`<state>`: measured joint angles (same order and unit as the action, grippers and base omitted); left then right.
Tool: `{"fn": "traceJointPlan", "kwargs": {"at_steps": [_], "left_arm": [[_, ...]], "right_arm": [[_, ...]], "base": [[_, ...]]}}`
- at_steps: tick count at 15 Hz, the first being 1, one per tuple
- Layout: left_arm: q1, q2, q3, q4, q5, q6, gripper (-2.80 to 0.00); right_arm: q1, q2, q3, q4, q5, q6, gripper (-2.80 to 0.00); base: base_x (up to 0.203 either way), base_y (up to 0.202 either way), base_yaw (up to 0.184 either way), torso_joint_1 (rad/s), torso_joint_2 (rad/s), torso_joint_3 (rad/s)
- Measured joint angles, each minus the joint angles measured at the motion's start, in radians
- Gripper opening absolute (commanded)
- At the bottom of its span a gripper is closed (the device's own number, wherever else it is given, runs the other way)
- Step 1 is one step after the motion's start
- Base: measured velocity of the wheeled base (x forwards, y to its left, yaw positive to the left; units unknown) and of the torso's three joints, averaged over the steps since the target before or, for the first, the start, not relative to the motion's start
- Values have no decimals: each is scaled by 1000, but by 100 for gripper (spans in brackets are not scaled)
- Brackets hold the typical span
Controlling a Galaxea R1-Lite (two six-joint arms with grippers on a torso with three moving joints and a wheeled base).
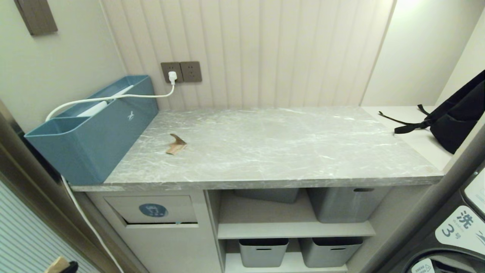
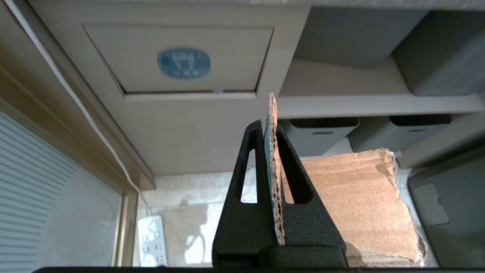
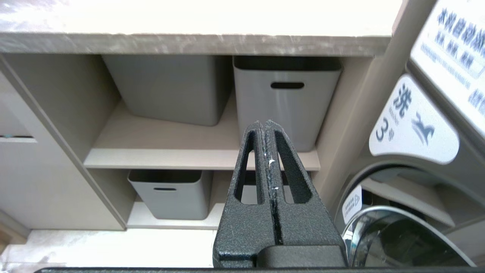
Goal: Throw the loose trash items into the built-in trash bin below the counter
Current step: Put the garbage in the trash can
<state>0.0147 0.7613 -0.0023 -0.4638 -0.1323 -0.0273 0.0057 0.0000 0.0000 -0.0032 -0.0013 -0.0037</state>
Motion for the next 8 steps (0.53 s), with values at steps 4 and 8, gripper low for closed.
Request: {"fn": "traceJointPlan", "kwargs": {"at_steps": [4,8], "left_arm": [[-2,5,-2,44,-4,-6,-280],[-3,78,-38,38,-38,-28,-280]], "right_arm": [[0,0,0,1,0,0,-280],[0,0,0,1,1,1,-280]], "base": [[0,0,0,-233,518,274],[0,0,0,-234,538,287]]}}
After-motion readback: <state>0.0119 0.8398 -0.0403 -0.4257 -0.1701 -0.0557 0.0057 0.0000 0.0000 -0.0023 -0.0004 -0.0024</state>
